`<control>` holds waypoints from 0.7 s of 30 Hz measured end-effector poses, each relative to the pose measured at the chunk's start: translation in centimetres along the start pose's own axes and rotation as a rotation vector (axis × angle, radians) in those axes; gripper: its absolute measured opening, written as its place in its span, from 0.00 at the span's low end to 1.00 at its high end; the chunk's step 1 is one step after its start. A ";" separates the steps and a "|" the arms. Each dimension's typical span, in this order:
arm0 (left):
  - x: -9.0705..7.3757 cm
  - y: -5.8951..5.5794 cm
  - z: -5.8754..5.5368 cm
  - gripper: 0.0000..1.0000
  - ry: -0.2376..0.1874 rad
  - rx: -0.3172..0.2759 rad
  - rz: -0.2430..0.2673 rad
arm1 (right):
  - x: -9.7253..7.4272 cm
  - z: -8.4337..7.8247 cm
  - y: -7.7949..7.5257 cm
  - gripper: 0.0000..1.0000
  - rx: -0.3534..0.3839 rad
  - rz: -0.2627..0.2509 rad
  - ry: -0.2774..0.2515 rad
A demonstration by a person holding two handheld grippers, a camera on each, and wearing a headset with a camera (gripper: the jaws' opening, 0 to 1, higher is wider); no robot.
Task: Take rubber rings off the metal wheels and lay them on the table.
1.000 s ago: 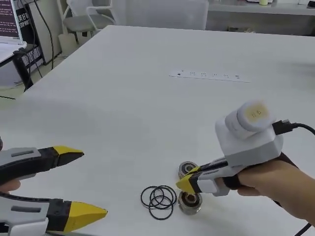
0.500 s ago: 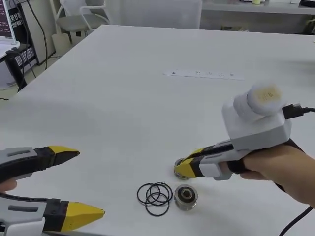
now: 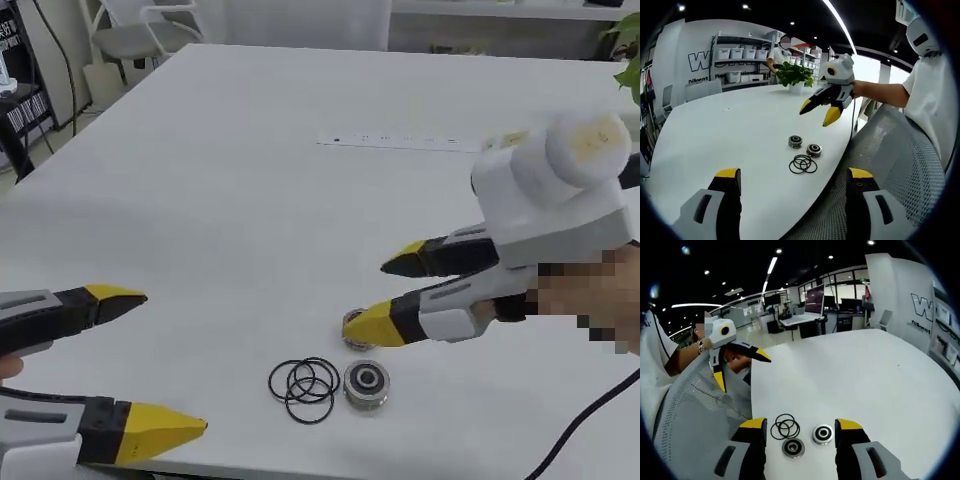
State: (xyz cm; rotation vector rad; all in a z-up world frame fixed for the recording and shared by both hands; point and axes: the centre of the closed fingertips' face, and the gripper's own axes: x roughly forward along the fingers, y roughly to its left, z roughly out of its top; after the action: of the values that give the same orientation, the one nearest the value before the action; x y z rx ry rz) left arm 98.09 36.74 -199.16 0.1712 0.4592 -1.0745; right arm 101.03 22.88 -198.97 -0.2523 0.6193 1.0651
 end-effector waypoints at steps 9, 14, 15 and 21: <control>0.0 0.1 -0.2 0.88 -0.003 -0.017 0.001 | -1.8 -2.3 0.5 0.73 0.016 -0.028 -0.033; 0.0 0.1 -0.3 0.88 0.009 -0.003 -0.001 | -2.7 -3.7 0.6 0.83 0.041 -0.063 -0.060; 0.0 0.1 -0.3 0.88 0.009 -0.003 -0.001 | -2.9 -3.8 0.6 0.85 0.046 -0.067 -0.065; -0.1 0.2 -0.3 0.90 0.002 -0.020 0.005 | -4.0 -5.3 0.4 0.89 0.107 -0.106 -0.093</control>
State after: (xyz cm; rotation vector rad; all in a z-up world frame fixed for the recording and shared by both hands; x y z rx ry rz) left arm 98.19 36.99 -199.41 0.1556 0.4710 -1.0642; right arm 97.46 17.60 -200.79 -0.1403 0.5715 0.9338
